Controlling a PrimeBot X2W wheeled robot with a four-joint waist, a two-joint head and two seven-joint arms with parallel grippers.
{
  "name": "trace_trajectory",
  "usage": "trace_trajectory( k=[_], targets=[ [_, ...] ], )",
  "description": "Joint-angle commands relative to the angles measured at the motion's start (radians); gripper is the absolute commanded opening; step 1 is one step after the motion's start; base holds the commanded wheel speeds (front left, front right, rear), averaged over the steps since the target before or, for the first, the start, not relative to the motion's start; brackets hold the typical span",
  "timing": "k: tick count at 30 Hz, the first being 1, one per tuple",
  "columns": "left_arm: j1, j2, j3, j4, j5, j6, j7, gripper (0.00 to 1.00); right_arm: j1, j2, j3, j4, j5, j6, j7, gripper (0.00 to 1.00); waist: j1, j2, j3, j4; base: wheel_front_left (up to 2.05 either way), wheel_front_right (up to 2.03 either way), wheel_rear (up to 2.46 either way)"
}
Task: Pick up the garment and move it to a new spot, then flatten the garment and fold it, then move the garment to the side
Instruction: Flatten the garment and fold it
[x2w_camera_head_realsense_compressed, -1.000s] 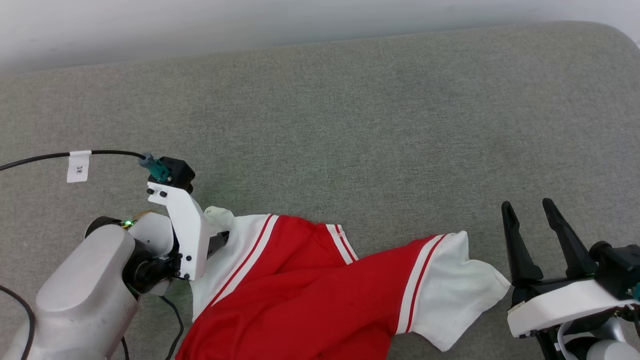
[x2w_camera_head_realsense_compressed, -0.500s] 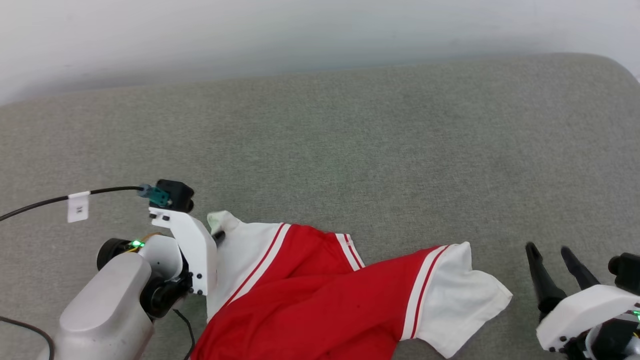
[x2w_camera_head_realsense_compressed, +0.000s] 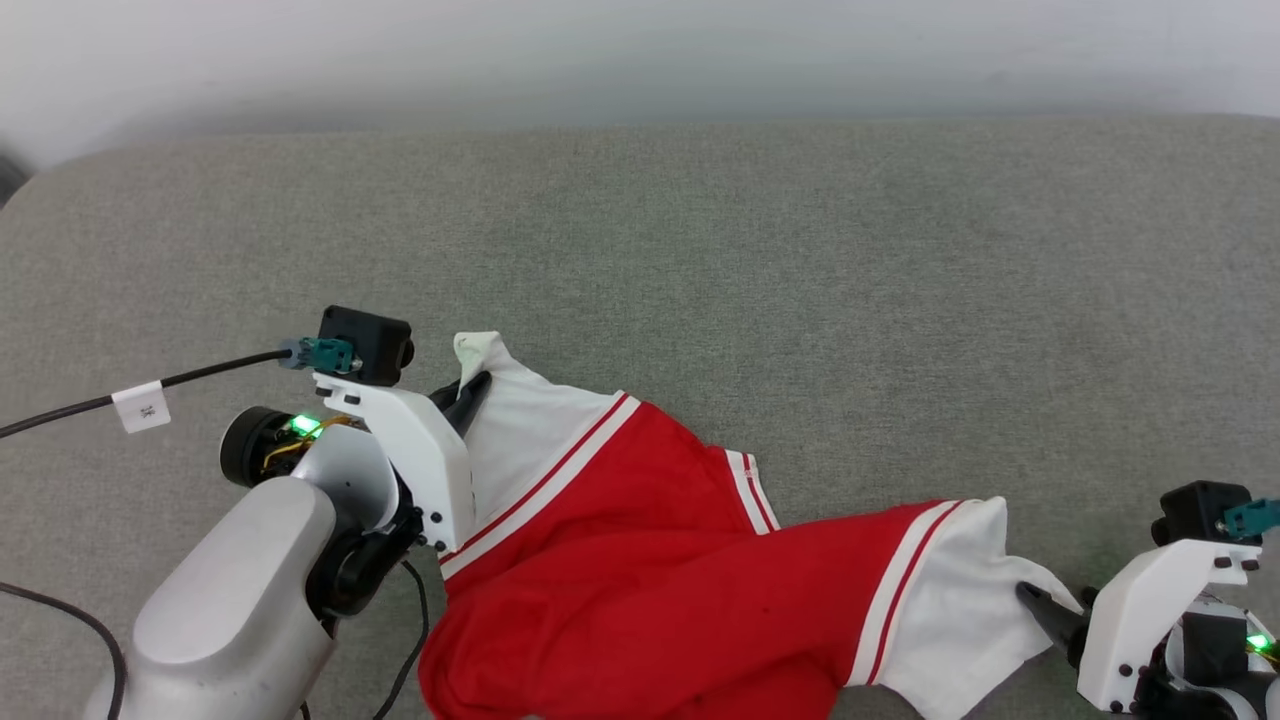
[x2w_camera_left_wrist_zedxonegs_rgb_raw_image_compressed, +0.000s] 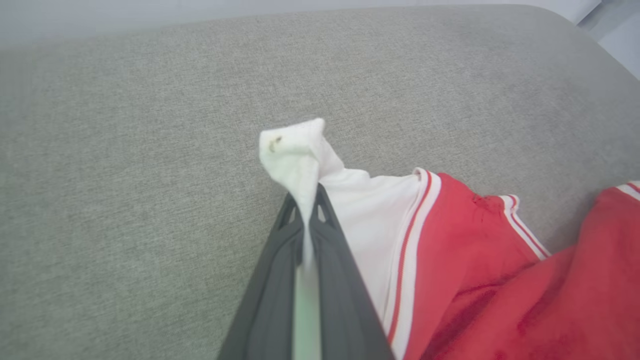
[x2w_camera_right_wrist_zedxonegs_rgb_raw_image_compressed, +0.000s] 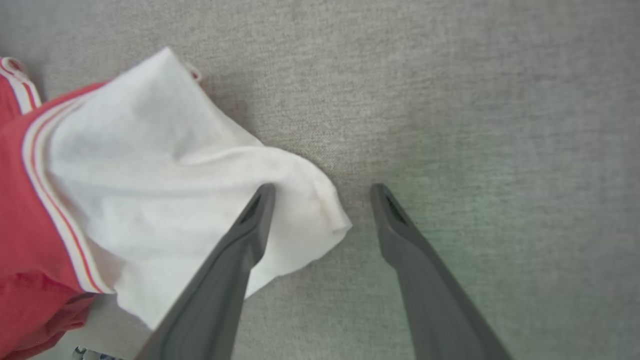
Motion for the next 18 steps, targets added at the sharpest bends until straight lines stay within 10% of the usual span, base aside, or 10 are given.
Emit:
trace_trajectory(
  k=[1,7,8,10,18],
  targets=[
    [0.014,0.005,0.000,-0.024,0.007,0.011,-0.006,0.00,-0.022,-0.003,0.002,0.014,-0.005,0.000,0.010,1.00,0.0000,0.0000,0.018,0.014,0.00,0.00,0.00],
    [0.029,0.015,0.000,-0.089,0.011,0.034,0.001,0.00,-0.041,0.004,0.036,0.140,0.002,0.000,0.063,1.00,0.0000,0.0000,0.033,0.031,0.00,0.00,0.00],
    [0.032,0.017,0.000,-0.094,0.011,0.035,0.002,0.00,-0.038,0.008,0.047,0.157,0.005,0.000,0.076,0.84,0.0000,0.0000,0.032,0.032,0.00,0.00,0.00],
    [0.033,0.019,0.000,-0.103,0.008,0.040,0.005,0.00,-0.039,0.011,0.061,0.182,0.020,0.000,0.092,0.00,0.0000,0.0000,0.030,0.034,0.00,0.00,0.00],
    [0.045,0.042,0.019,-0.116,0.009,0.067,-0.010,0.00,-0.108,-0.063,0.082,0.102,0.005,0.000,0.029,0.00,0.0000,0.0000,-0.008,0.017,0.00,0.00,0.00]
  ],
)
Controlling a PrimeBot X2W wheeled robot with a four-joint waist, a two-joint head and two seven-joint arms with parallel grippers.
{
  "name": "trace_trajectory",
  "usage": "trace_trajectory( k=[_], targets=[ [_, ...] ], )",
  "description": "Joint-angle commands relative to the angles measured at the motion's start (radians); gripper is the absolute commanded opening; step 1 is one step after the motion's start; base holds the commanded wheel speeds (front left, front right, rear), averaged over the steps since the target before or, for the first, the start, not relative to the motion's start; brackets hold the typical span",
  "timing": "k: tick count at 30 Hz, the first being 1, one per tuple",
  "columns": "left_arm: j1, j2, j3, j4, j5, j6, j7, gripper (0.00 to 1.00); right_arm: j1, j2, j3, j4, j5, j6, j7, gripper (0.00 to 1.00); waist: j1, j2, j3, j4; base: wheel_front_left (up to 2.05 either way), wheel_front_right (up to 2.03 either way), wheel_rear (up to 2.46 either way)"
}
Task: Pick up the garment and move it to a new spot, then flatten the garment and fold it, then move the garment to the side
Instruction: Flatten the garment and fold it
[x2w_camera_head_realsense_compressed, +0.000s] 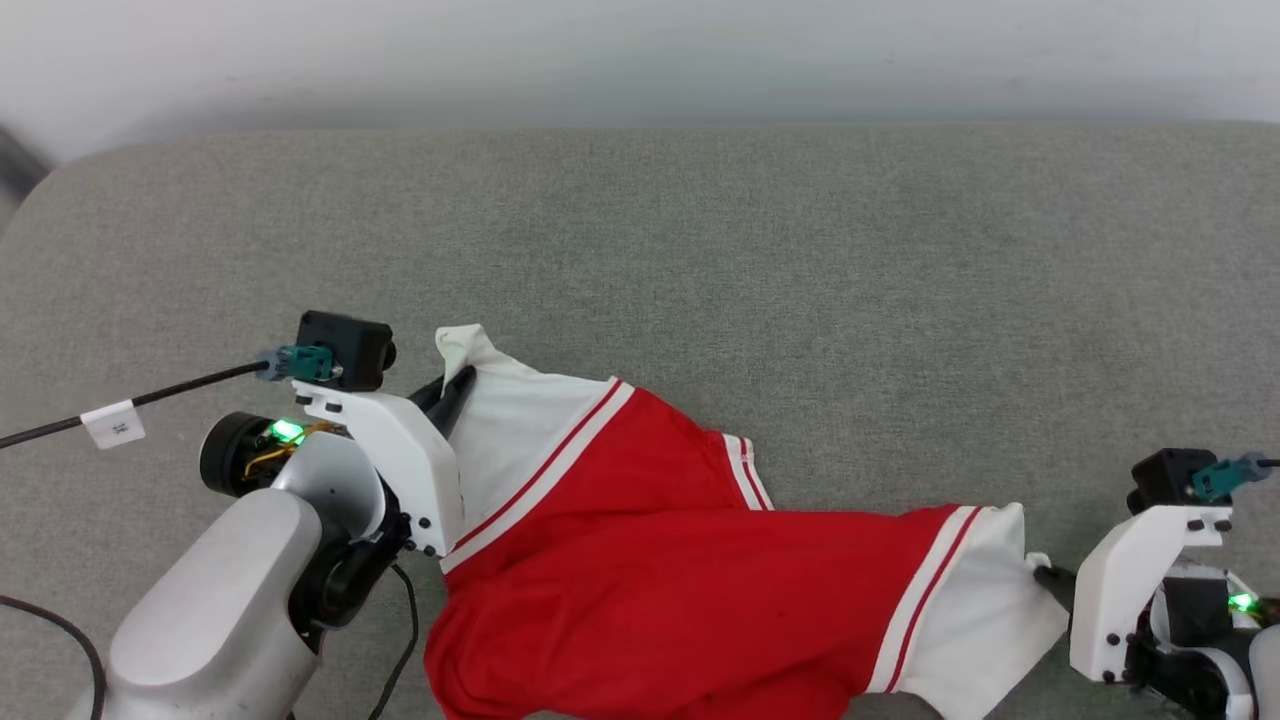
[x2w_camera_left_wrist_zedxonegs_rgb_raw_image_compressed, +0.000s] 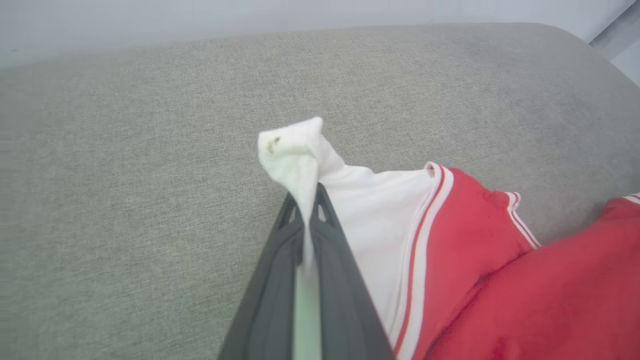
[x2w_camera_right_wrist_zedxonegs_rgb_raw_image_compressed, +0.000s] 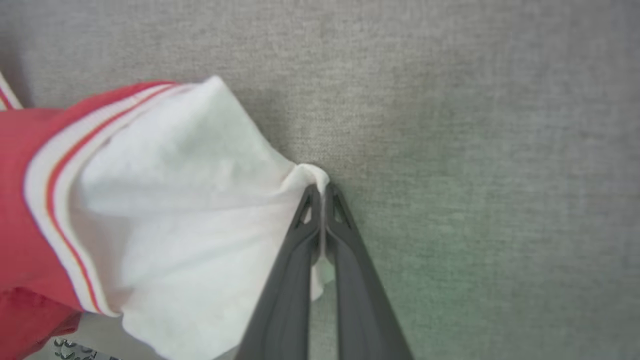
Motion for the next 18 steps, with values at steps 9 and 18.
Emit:
trace_trajectory(
  k=[9,18],
  targets=[
    [-0.063,0.012,0.054,0.009,0.026,0.052,-0.057,0.00,-0.133,-0.068,-0.025,-0.075,-0.078,0.000,-0.078,0.00,0.0001,0.0000,-0.083,-0.029,0.00,0.00,0.00],
    [-0.202,-0.001,0.115,0.128,0.025,0.046,-0.125,0.00,-0.349,-0.123,-0.047,0.023,-0.111,0.000,-0.156,0.00,0.0001,0.0000,-0.121,-0.043,0.00,0.00,0.00]
  ],
)
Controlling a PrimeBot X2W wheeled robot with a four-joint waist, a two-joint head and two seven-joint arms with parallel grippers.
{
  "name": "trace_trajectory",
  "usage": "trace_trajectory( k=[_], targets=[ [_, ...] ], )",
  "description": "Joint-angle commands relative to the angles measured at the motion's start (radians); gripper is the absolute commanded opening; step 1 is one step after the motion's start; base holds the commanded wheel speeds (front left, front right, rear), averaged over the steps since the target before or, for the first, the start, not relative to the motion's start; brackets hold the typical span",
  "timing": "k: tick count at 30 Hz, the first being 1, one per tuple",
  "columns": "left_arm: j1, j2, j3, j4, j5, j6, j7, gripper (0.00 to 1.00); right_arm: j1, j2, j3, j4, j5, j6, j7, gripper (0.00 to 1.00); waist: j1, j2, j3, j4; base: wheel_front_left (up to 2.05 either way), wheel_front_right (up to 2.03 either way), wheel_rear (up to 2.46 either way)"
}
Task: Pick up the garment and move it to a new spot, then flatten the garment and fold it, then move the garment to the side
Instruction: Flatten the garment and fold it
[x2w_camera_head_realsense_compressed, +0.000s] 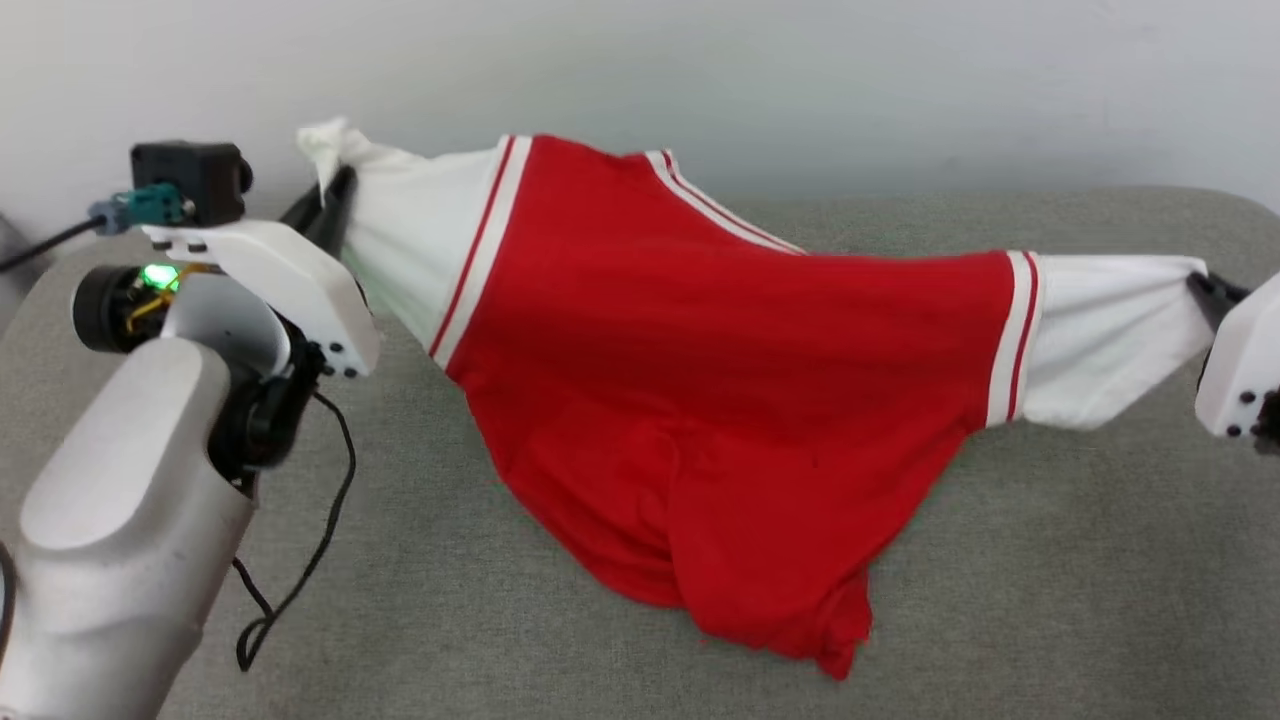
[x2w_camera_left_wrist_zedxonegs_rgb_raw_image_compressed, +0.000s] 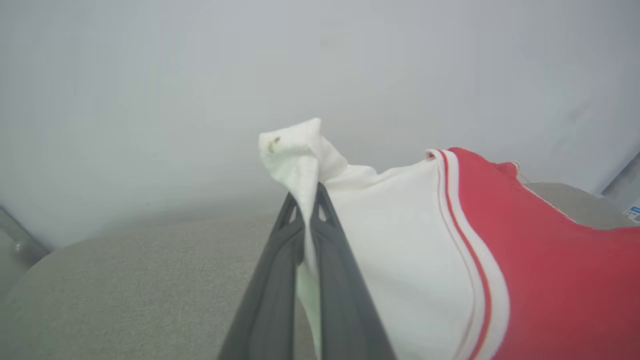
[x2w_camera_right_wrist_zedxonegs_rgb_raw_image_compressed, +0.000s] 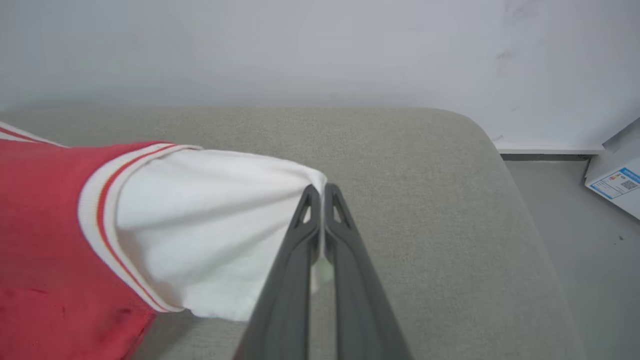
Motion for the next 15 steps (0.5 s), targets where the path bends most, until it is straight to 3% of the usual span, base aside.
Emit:
trace_trajectory(
  k=[1,15],
  targets=[
    [-0.021,-0.001,0.007,0.012,0.002,-0.004,-0.009,0.00,-0.030,-0.008,0.002,0.010,-0.002,0.000,-0.012,0.00,0.0001,-0.0001,0.004,-0.001,0.00,0.00,0.00],
    [-0.442,-0.027,0.088,0.229,0.039,-0.046,-0.161,0.00,-0.506,-0.033,0.033,0.168,-0.057,-0.001,-0.268,0.00,0.0001,-0.0001,0.212,0.003,0.00,0.00,0.00]
  ],
)
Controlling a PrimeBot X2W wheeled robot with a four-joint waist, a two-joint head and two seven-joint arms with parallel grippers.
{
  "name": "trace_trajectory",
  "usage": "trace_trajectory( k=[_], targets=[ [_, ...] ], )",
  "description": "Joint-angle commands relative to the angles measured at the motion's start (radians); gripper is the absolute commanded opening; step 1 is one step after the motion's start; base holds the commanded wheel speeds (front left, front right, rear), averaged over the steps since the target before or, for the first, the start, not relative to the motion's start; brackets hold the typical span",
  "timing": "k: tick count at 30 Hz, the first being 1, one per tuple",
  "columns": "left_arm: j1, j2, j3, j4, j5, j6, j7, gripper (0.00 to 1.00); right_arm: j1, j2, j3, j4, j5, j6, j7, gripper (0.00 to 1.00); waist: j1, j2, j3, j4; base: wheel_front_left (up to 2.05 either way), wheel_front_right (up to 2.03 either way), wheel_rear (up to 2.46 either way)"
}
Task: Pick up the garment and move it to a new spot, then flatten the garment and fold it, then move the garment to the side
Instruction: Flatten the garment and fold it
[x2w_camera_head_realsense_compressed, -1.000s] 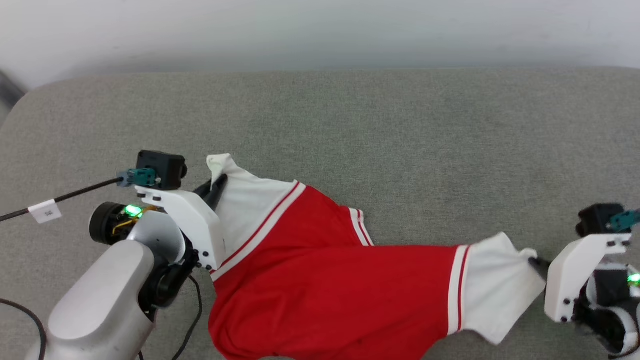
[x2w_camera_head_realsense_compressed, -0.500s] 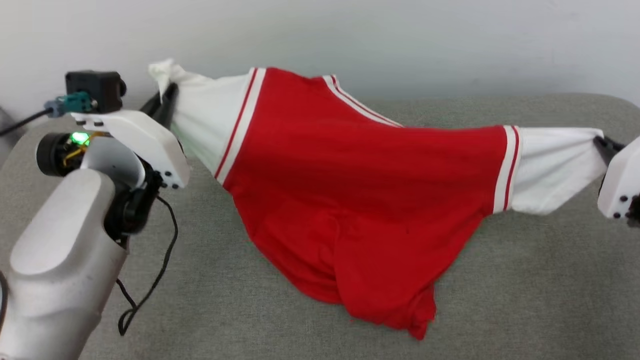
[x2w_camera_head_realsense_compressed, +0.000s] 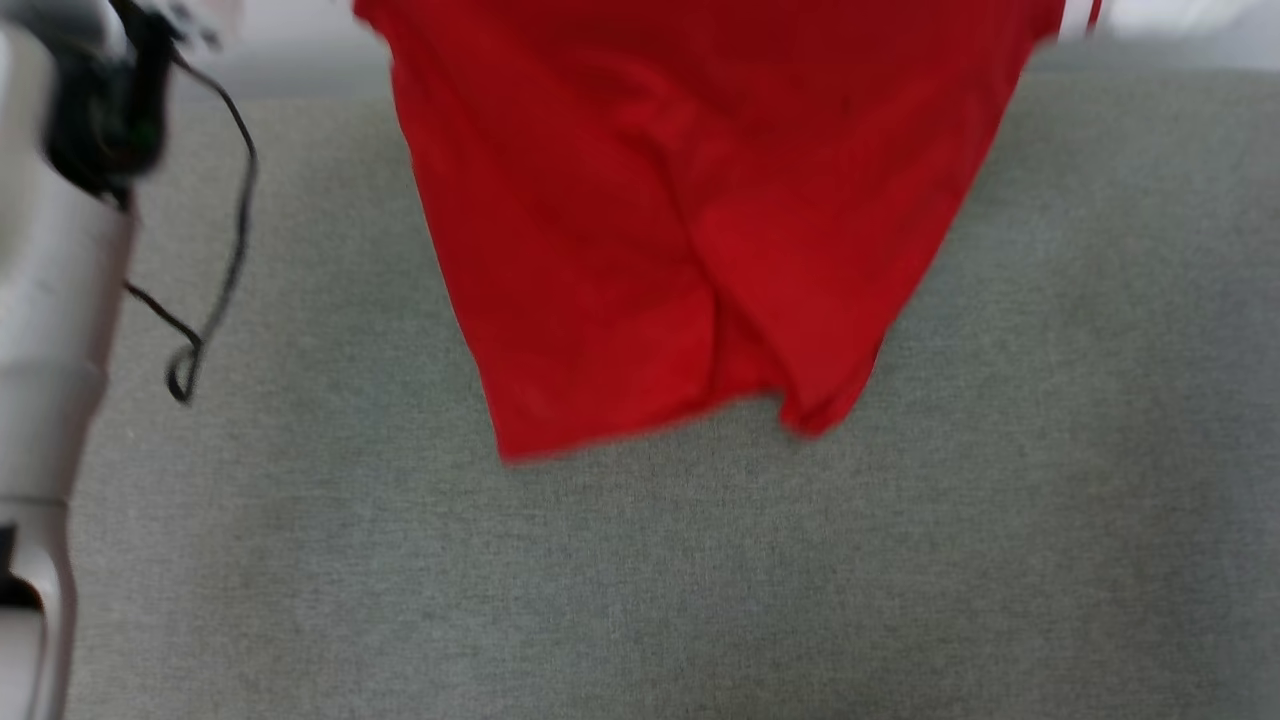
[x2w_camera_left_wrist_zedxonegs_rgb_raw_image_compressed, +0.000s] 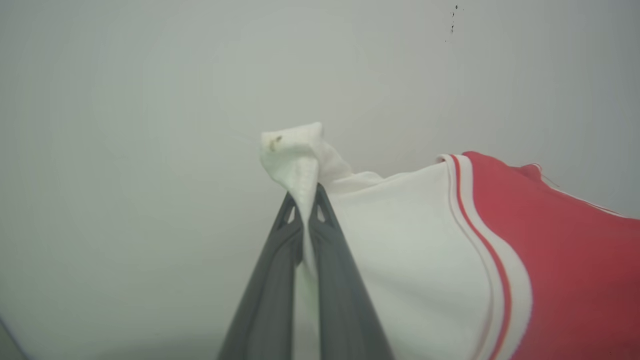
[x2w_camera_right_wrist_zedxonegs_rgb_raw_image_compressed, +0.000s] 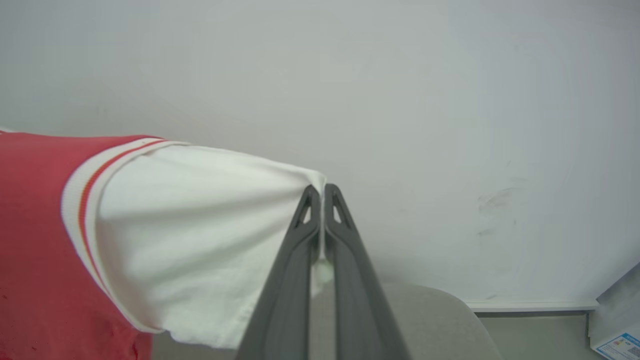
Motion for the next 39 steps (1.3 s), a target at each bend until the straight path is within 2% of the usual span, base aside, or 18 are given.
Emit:
trace_trajectory(
  k=[1,11,18,29,39],
  targets=[
    [-0.032,0.007,0.006,0.012,0.009,-0.003,-0.019,0.00,-0.036,-0.003,0.000,0.014,-0.007,-0.001,-0.022,0.00,-0.0001,0.0000,0.055,-0.003,0.00,0.00,0.00],
    [-0.327,0.047,0.042,0.075,0.051,-0.038,-0.117,0.00,-0.356,0.014,0.041,0.098,-0.031,-0.001,-0.232,0.00,-0.0001,0.0000,0.231,-0.047,0.00,0.00,0.00],
    [-0.479,0.065,0.040,0.113,0.082,-0.070,-0.158,0.00,-0.496,0.016,0.053,0.130,-0.021,-0.001,-0.338,0.00,-0.0001,0.0000,0.330,-0.070,0.00,0.00,0.00],
    [-0.554,0.046,0.033,0.233,0.081,-0.118,-0.193,0.00,-0.529,0.062,0.069,0.158,-0.009,-0.001,-0.351,0.00,-0.0001,0.0000,0.448,-0.081,0.00,0.00,0.00],
    [-0.482,-0.001,0.059,0.359,0.051,-0.159,-0.221,0.00,-0.477,0.102,0.111,0.231,0.002,-0.001,-0.344,0.00,-0.0001,0.0000,0.468,-0.071,0.00,0.00,0.00]
  ],
)
